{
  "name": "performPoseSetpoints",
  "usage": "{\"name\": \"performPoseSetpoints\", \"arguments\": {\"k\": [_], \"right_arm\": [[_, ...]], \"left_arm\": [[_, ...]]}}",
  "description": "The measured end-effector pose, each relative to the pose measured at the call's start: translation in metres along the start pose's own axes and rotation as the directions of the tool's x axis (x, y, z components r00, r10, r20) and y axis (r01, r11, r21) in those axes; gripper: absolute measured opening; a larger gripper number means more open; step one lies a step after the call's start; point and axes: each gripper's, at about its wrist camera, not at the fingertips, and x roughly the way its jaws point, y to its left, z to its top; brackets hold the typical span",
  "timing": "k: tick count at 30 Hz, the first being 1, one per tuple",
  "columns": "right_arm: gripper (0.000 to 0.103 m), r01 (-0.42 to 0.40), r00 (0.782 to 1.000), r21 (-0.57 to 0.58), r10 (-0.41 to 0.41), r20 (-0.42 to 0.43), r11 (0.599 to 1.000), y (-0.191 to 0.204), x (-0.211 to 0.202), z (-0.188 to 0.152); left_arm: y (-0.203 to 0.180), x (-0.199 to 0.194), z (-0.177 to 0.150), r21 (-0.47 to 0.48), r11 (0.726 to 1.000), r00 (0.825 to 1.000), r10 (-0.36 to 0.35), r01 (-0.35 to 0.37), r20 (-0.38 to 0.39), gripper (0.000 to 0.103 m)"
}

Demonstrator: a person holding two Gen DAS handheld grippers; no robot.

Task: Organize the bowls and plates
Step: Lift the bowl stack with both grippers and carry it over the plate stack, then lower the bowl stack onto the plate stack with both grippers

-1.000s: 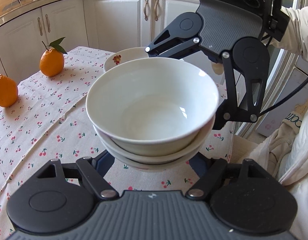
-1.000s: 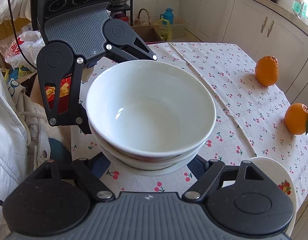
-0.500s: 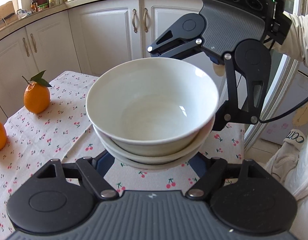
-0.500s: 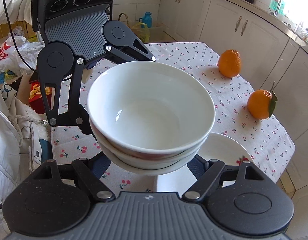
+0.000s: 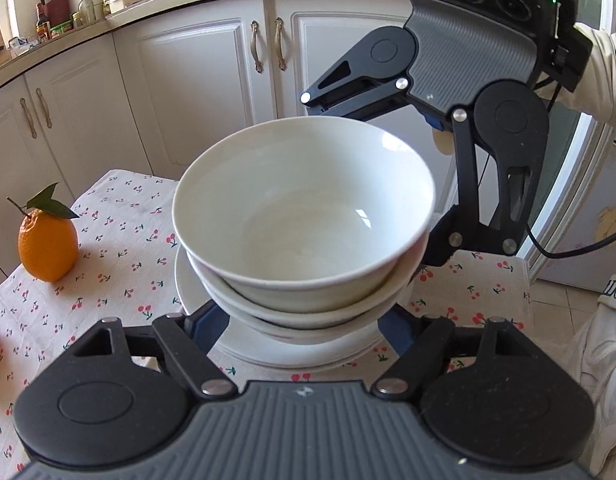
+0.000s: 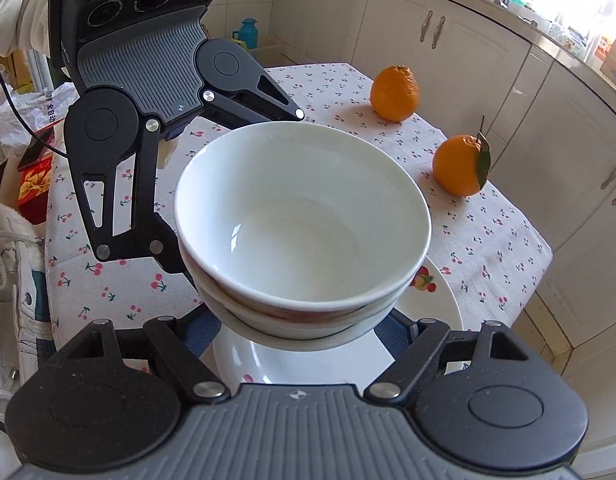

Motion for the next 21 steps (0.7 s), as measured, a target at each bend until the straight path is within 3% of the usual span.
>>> {"name": "performPoseSetpoints", "arguments": {"k": [21], "right_arm": [[0.086,0.05,0.998,0.101,-0.046,-0.037,0.994,-0.027,0.014,-0.022]], "left_arm": [[0.009,0.034,0.009,0.014,1.0,1.0,-0.014,0.014,-0.009,0.079]]}}
